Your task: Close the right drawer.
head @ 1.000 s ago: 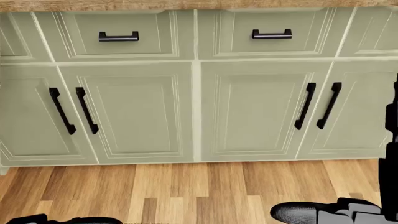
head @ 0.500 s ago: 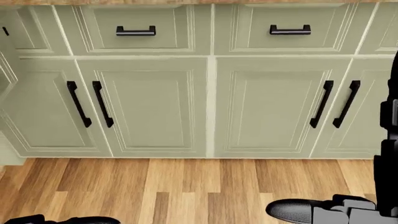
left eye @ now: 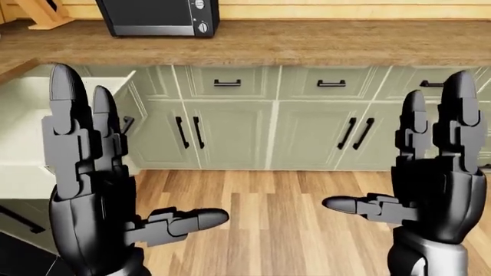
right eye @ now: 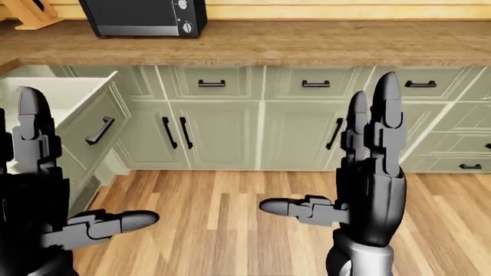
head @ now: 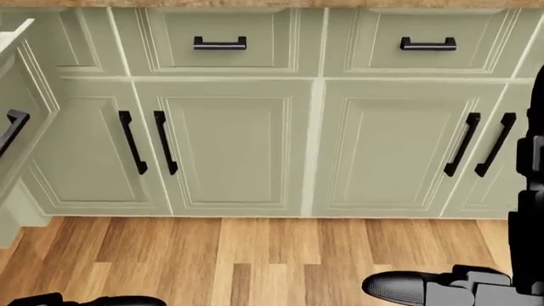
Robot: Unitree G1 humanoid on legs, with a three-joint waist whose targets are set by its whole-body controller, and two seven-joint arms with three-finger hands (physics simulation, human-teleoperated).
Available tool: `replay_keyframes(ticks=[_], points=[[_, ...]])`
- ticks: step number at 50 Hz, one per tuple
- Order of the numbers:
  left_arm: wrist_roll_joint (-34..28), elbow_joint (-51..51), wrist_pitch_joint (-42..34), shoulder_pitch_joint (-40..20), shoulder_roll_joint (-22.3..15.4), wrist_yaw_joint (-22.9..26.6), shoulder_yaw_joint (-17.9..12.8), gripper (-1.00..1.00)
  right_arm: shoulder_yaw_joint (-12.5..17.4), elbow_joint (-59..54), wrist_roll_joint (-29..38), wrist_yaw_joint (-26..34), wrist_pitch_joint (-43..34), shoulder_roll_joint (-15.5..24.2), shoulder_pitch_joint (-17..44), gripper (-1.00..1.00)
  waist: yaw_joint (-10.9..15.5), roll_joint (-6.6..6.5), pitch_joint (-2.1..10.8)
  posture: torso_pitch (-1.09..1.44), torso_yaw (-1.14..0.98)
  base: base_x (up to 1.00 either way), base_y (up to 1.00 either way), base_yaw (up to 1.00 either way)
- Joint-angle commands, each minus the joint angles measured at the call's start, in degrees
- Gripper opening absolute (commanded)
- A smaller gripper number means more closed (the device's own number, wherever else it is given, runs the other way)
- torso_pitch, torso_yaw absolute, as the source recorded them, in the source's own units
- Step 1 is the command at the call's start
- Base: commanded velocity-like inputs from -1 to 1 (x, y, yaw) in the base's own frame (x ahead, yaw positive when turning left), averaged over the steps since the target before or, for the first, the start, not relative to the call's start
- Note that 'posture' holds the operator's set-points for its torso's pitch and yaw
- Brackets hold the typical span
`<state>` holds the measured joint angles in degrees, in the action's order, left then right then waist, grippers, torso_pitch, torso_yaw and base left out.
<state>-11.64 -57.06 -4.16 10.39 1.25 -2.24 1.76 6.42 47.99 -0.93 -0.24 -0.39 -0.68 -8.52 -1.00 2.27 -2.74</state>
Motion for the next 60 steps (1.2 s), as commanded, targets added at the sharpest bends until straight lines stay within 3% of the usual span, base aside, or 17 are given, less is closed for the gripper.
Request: replay_keyframes(ticks=[1, 4, 8, 10, 12, 13, 16, 26, 27, 30, 35, 37, 38, 39, 48, 51, 60], points=[[0.1, -1.8, 1.2, -0.5, -0.3, -0.2, -0.4, 1.0, -0.3, 1.3, 0.0, 0.0, 1.4, -0.1, 0.4, 1.0, 0.2, 0.71, 0.55, 0.0, 0.0, 0.0, 0.31, 0.0], [0.0, -1.7, 1.1, -0.6, -0.3, -0.2, -0.3, 1.0, -0.2, 1.1, -0.1, 0.0, 1.6, -0.1, 0.4, 1.0, 0.3, 0.61, 1.26, 0.0, 0.0, 0.0, 0.31, 0.0], [0.1, -1.9, 1.0, -0.7, -0.3, -0.2, -0.4, 1.0, -0.3, 1.3, 0.0, 0.0, 1.4, -0.1, 0.4, 1.0, 0.2, -1.94, 0.18, 0.0, 0.0, 0.0, 0.31, 0.0], [0.0, -1.7, 1.0, -0.7, -0.3, -0.2, -0.5, 1.0, -0.3, 1.4, -0.1, 0.0, 1.1, -0.1, 0.6, 1.0, 0.1, -4.32, 0.42, 0.0, 0.0, 0.0, 0.31, 0.0], [0.1, -1.9, 0.8, -0.8, -0.3, -0.2, -0.5, 1.0, -0.3, 1.7, -0.1, -0.1, 0.8, -0.1, 0.6, 1.0, 0.7, -9.28, 2.07, 0.0, 0.0, 0.0, 0.32, 0.0], [0.1, -1.9, 0.8, -0.8, -0.3, -0.2, -0.5, 1.0, -0.3, 1.6, 0.0, -0.1, 0.9, -0.1, 0.6, 1.0, 1.0, -5.35, 0.53, 0.0, 0.0, 0.0, 0.32, 0.0], [0.2, -1.8, 0.7, -0.8, -0.3, -0.2, -0.6, 1.0, -0.3, 1.6, -0.1, -0.1, 0.8, -0.1, 0.6, 1.0, 1.1, -4.99, 1.01, 0.0, 0.0, 0.0, 0.31, 0.0], [0.2, -1.6, 1.3, -0.6, -0.3, -0.1, -0.4, 1.0, -0.4, 0.5, 0.0, 0.1, 2.2, -0.1, 0.3, 1.0, 0.5, 1.95, 0.65, 0.0, 0.0, 0.0, 0.32, 0.0], [0.2, -1.7, 1.3, -0.6, -0.3, -0.1, -0.4, 1.0, -0.5, 0.5, 0.0, 0.1, 2.1, -0.1, 0.3, 1.0, -0.3, -0.08, 0.34, 0.0, 0.0, 0.0, 0.33, 0.0], [0.3, -1.8, 1.2, -0.5, -0.3, -0.1, -0.5, 1.0, -0.6, 0.7, 0.1, 0.1, 1.9, -0.1, 0.2, 1.0, 0.2, 0.76, 1.17, 0.0, 0.0, 0.0, 0.32, 0.0], [0.2, -1.9, 1.1, -0.5, -0.3, 0.0, -0.5, 1.0, -0.6, 1.2, 0.2, 0.0, 1.3, -0.1, 0.4, 1.0, 0.2, -2.44, 0.19, 0.0, 0.0, 0.0, 0.32, 0.0], [0.3, -2.0, 1.1, -0.4, -0.3, 0.0, -0.5, 1.0, -0.6, 1.2, 0.2, 0.1, 1.2, -0.1, 0.3, 1.0, 0.1, -5.55, 0.94, 0.0, 0.0, 0.0, 0.31, 0.0], [0.3, -2.0, 1.1, -0.3, -0.3, 0.0, -0.5, 1.0, -0.6, 1.2, 0.2, 0.1, 1.2, -0.1, 0.3, 1.0, 0.4, -8.48, 1.81, 0.0, 0.0, 0.0, 0.31, 0.0], [0.2, -2.0, 1.1, -0.3, -0.3, 0.0, -0.5, 1.0, -0.6, 1.3, 0.2, 0.1, 1.1, -0.1, 0.3, 1.0, 1.0, -6.09, 1.12, 0.0, 0.0, 0.0, 0.31, 0.0], [0.2, -1.9, 1.0, -0.4, -0.3, 0.0, -0.4, 1.0, -0.5, 1.6, 0.2, 0.1, 0.7, -0.1, 0.4, 1.0, 0.8, -1.51, 0.23, 0.0, 0.0, 0.0, 0.32, 0.0], [0.1, -1.9, 0.8, -0.6, -0.3, 0.0, -0.4, 1.0, -0.5, 1.7, 0.1, 0.1, 0.6, -0.1, 0.4, 1.0, 0.6, 1.65, 0.7, 0.0, 0.0, 0.0, 0.32, 0.0], [0.2, -2.2, 0.5, -0.6, -0.3, 0.0, -0.4, 1.0, -0.6, 1.0, 0.2, 0.2, 1.5, -0.2, 0.2, 1.0, 0.3, -1.75, 0.22, 0.0, 0.0, 0.0, 0.31, 0.0]])
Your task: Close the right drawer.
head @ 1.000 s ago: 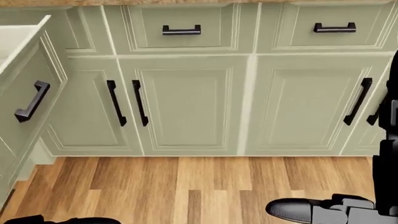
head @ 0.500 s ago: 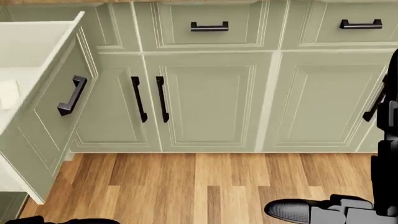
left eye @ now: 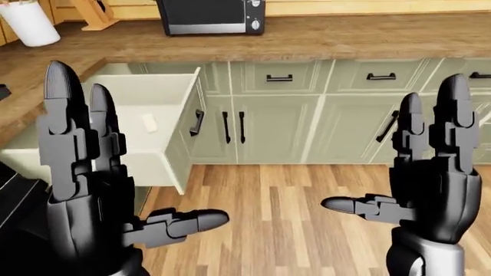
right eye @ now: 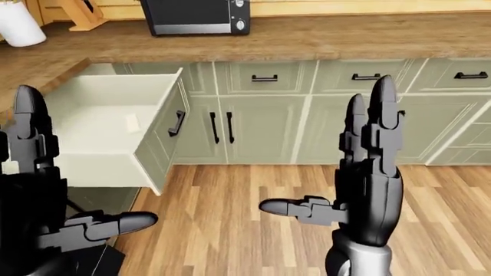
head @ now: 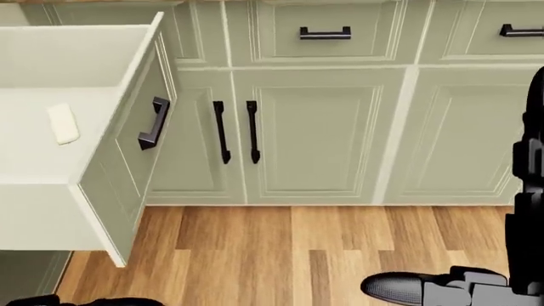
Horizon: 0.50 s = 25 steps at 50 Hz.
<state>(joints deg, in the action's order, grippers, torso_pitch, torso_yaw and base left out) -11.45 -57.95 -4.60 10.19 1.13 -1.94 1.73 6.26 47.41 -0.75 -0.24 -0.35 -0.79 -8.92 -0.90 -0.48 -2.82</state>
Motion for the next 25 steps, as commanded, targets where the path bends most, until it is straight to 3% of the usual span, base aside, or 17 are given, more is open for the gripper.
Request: replay_keyframes(ticks=[1, 3, 4, 5, 6, 9, 15, 17, 18, 19, 20, 21, 23, 25], points=[[-0.1, -1.3, 0.9, -0.4, -0.2, -0.3, -0.3, 1.0, -0.4, 1.6, -0.1, 0.2, 1.5, -0.1, 0.6, 1.0, 0.1, 0.11, 0.24, 0.0, 0.0, 0.0, 0.32, 0.0], [-0.2, -1.2, 1.0, -0.4, -0.2, -0.3, -0.2, 1.0, -0.5, 1.4, 0.0, 0.2, 1.5, -0.1, 0.5, 1.0, 0.0, -3.15, 1.11, 0.0, 0.0, 0.0, 0.32, 0.0], [-0.1, -1.1, 1.1, -0.4, -0.2, -0.4, -0.2, 1.0, -0.5, 1.4, 0.1, 0.3, 1.5, 0.0, 0.6, 1.0, 0.4, -6.03, 1.96, 0.0, 0.0, 0.0, 0.31, 0.0], [-0.1, -1.0, 1.1, -0.4, -0.2, -0.4, -0.2, 1.0, -0.5, 1.3, 0.0, 0.2, 1.5, 0.0, 0.6, 1.0, 0.8, -3.06, 0.9, 0.0, 0.0, 0.0, 0.32, 0.0], [-0.2, -1.0, 1.3, -0.3, -0.2, -0.4, -0.1, 1.0, -0.5, 1.4, 0.1, 0.3, 1.5, 0.0, 0.6, 1.0, 0.8, -3.32, 0.59, 0.0, 0.0, 0.0, 0.31, 0.0], [-0.2, -0.9, 1.6, -0.1, -0.2, -0.4, 0.0, 1.0, -0.5, 1.1, 0.0, 0.3, 1.8, 0.0, 0.5, 1.0, 1.0, -1.56, 1.06, 0.0, 0.0, 0.0, 0.31, 0.0], [-0.3, -0.7, 1.8, 0.1, -0.2, -0.5, 0.1, 1.0, -0.5, 0.6, 0.1, 0.4, 2.5, -0.1, 0.2, 1.0, 0.7, 1.62, 0.28, 0.0, 0.0, 0.0, 0.32, 0.0], [-0.3, -0.7, 1.7, 0.1, -0.2, -0.5, 0.1, 1.0, -0.6, 0.6, 0.1, 0.4, 2.7, -0.1, 0.1, 1.0, 0.6, 3.57, 0.48, 0.0, 0.0, 0.0, 0.31, 0.0], [-0.3, -0.7, 1.8, 0.0, -0.2, -0.5, 0.0, 1.0, -0.5, 0.3, 0.1, 0.5, 2.9, -0.1, 0.1, 1.0, 0.5, 5.31, 1.26, 0.0, 0.0, 0.0, 0.32, 0.0], [-0.3, -0.7, 1.8, 0.0, -0.2, -0.5, 0.0, 1.0, -0.5, 0.3, 0.1, 0.4, 2.9, -0.1, 0.1, 1.0, -0.4, 2.66, 0.52, 0.0, 0.0, 0.0, 0.31, 0.0], [-0.3, -0.8, 1.8, 0.0, -0.2, -0.5, 0.0, 1.0, -0.6, 0.5, 0.1, 0.4, 2.8, -0.1, 0.1, 1.0, 0.1, 3.73, 0.62, 0.0, 0.0, 0.0, 0.32, 0.0], [-0.2, -0.7, 1.8, 0.0, -0.2, -0.5, 0.0, 1.0, -0.6, 0.5, 0.1, 0.4, 2.8, -0.1, 0.1, 1.0, 0.0, 3.87, 0.84, 0.0, 0.0, 0.0, 0.31, 0.0], [-0.3, -0.7, 1.9, 0.1, -0.2, -0.5, 0.0, 1.0, -0.6, 0.5, 0.1, 0.4, 2.7, -0.1, 0.1, 1.0, 0.2, 3.34, 1.27, 0.0, 0.0, 0.0, 0.32, 0.0], [-0.3, -0.5, 1.9, 0.0, -0.2, -0.5, 0.0, 1.0, -0.6, 0.7, 0.1, 0.4, 2.5, -0.1, 0.2, 1.0, 0.2, 2.13, 0.66, 0.0, 0.0, 0.0, 0.31, 0.0]])
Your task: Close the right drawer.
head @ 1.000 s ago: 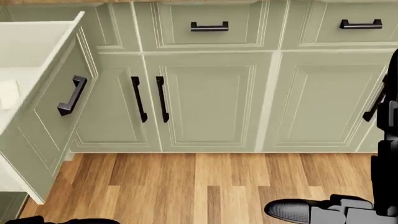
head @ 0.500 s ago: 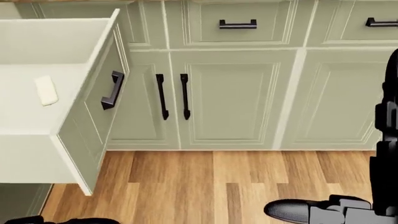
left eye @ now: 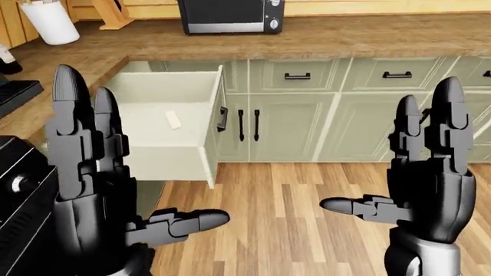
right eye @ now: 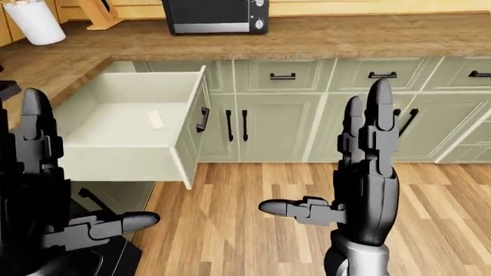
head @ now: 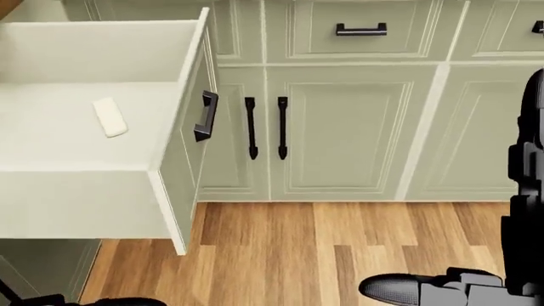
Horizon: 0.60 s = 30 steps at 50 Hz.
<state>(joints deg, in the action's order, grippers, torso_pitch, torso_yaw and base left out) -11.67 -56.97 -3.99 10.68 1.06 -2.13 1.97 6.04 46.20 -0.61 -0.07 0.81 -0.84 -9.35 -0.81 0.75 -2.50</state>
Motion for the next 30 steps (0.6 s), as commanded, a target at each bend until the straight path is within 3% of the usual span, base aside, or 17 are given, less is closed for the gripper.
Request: replay_keyframes(ticks=[1, 4, 5, 6, 7, 8, 17, 19, 20, 21, 23, 25, 30], points=[[-0.1, -1.5, 1.3, -0.5, -0.2, -0.3, -0.2, 1.0, -0.4, 1.8, 0.1, 0.2, 1.3, 0.0, 0.7, 1.0, 0.1, 0.13, -0.02, 0.0, 0.0, 0.0, 0.32, 0.0], [-0.2, -1.6, 1.3, -0.4, -0.2, -0.3, -0.1, 1.0, -0.5, 1.8, 0.1, 0.2, 1.3, 0.0, 0.7, 1.0, -0.1, -3.43, 0.34, 0.0, 0.0, 0.0, 0.32, 0.0], [-0.4, -1.7, 1.4, -0.4, -0.2, -0.4, -0.1, 1.0, -0.6, 1.9, 0.1, 0.1, 1.2, 0.0, 0.7, 1.0, 0.1, -6.2, 1.29, 0.0, 0.0, 0.0, 0.32, 0.0], [-0.4, -1.8, 1.2, -0.5, -0.2, -0.3, -0.1, 1.0, -0.6, 2.1, 0.2, 0.1, 0.9, 0.0, 0.8, 1.0, 0.2, -6.08, 1.74, 0.0, 0.0, 0.0, 0.31, 0.0], [-0.4, -1.7, 1.2, -0.6, -0.2, -0.3, -0.1, 1.0, -0.5, 2.1, 0.1, 0.1, 0.9, 0.0, 0.9, 1.0, 0.6, -4.72, -0.23, 0.0, 0.0, 0.0, 0.31, 0.0], [-0.4, -1.7, 1.1, -0.6, -0.2, -0.3, -0.1, 1.0, -0.5, 1.9, 0.1, 0.1, 1.0, 0.0, 0.9, 1.0, 0.3, -4.7, -0.6, 0.0, 0.0, 0.0, 0.31, 0.0], [-0.2, -1.9, 1.0, -0.6, -0.2, -0.3, -0.2, 1.0, -0.5, 2.2, 0.1, 0.1, 0.6, 0.1, 1.0, 1.0, 0.4, 0.43, 0.24, 0.0, 0.0, 0.0, 0.32, 0.0], [-0.2, -1.8, 1.1, -0.5, -0.2, -0.3, -0.1, 1.0, -0.6, 2.2, 0.1, 0.1, 0.6, 0.1, 0.9, 1.0, 0.4, 2.12, 0.25, 0.0, 0.0, 0.0, 0.31, 0.0], [-0.2, -1.8, 1.1, -0.5, -0.2, -0.3, -0.1, 1.0, -0.6, 2.4, 0.1, 0.1, 0.5, 0.0, 0.9, 1.0, 0.3, 3.67, 0.79, 0.0, 0.0, 0.0, 0.31, 0.0], [-0.2, -1.8, 1.0, -0.5, -0.2, -0.3, -0.2, 1.0, -0.6, 2.3, 0.1, 0.1, 0.4, 0.1, 1.0, 1.0, -0.5, 1.81, 0.34, 0.0, 0.0, 0.0, 0.31, 0.0], [-0.3, -1.9, 0.9, -0.5, -0.2, -0.3, -0.1, 1.0, -0.7, 2.4, 0.2, 0.1, 0.4, 0.1, 1.0, 1.0, 0.0, 2.67, 0.44, 0.0, 0.0, 0.0, 0.32, 0.0], [-0.3, -1.9, 0.9, -0.5, -0.2, -0.3, 0.0, 1.0, -0.7, 2.1, 0.2, 0.1, 0.5, 0.0, 0.9, 1.0, 0.1, 2.4, 1.01, 0.0, 0.0, 0.0, 0.32, 0.0], [-0.2, -1.7, 1.0, -0.6, -0.2, -0.3, 0.0, 1.0, -0.6, 1.6, 0.1, 0.3, 1.0, 0.1, 0.9, 1.0, 0.1, -1.04, -0.02, 0.0, 0.0, 0.0, 0.31, 0.0]])
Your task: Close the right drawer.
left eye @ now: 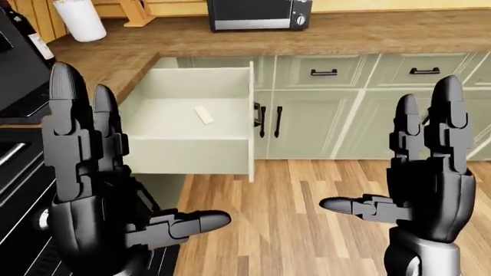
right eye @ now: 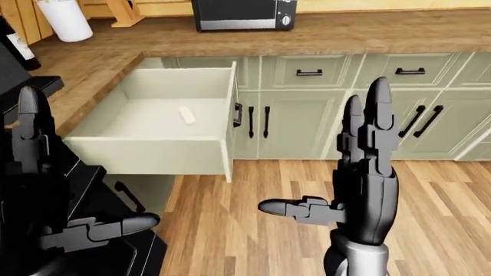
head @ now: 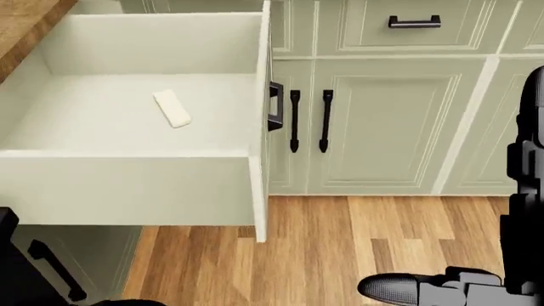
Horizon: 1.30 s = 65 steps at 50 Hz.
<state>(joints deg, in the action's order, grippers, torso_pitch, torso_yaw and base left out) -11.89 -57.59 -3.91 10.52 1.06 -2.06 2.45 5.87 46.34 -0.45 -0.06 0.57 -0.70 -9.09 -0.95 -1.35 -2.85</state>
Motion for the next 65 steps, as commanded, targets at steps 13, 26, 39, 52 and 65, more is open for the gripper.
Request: replay_keyframes(ticks=[13, 26, 39, 52, 65], points=[[0.0, -0.9, 1.4, 0.0, -0.2, -0.4, -0.5, 1.0, -0.8, 1.5, 0.3, 0.3, 1.0, -0.1, 0.6, 1.0, 0.7, 2.04, 0.28, 0.0, 0.0, 0.0, 0.32, 0.0], [-0.3, -0.7, 1.6, 0.0, -0.2, -0.4, -0.3, 1.0, -0.2, 0.7, -0.7, 0.2, 1.9, -0.2, 0.6, 1.0, -0.2, 0.93, 0.33, 0.0, 0.0, 0.0, 0.29, 0.0], [-0.3, -0.7, 1.6, 0.1, -0.3, -0.4, -0.1, 1.0, -0.4, 1.0, -0.4, 0.2, 1.2, 0.0, 0.7, 1.0, 1.3, 3.06, 1.98, 0.0, 0.0, 0.0, 0.0, 0.0], [-0.5, -0.4, 2.1, 0.4, -0.3, -0.4, 0.1, 1.0, -0.6, 1.0, 0.0, 0.3, 1.1, -0.1, 0.4, 1.0, 0.7, 2.79, 0.36, 0.0, 0.0, 0.05, 0.0, 0.0], [-0.2, -0.3, 2.2, 0.3, -0.3, -0.3, -0.2, 1.0, -0.5, 0.1, 0.1, 0.4, 1.9, -0.1, 0.5, 1.0, 1.7, -1.15, 0.66, 0.0, 0.0, 0.08, 0.0, 0.0]])
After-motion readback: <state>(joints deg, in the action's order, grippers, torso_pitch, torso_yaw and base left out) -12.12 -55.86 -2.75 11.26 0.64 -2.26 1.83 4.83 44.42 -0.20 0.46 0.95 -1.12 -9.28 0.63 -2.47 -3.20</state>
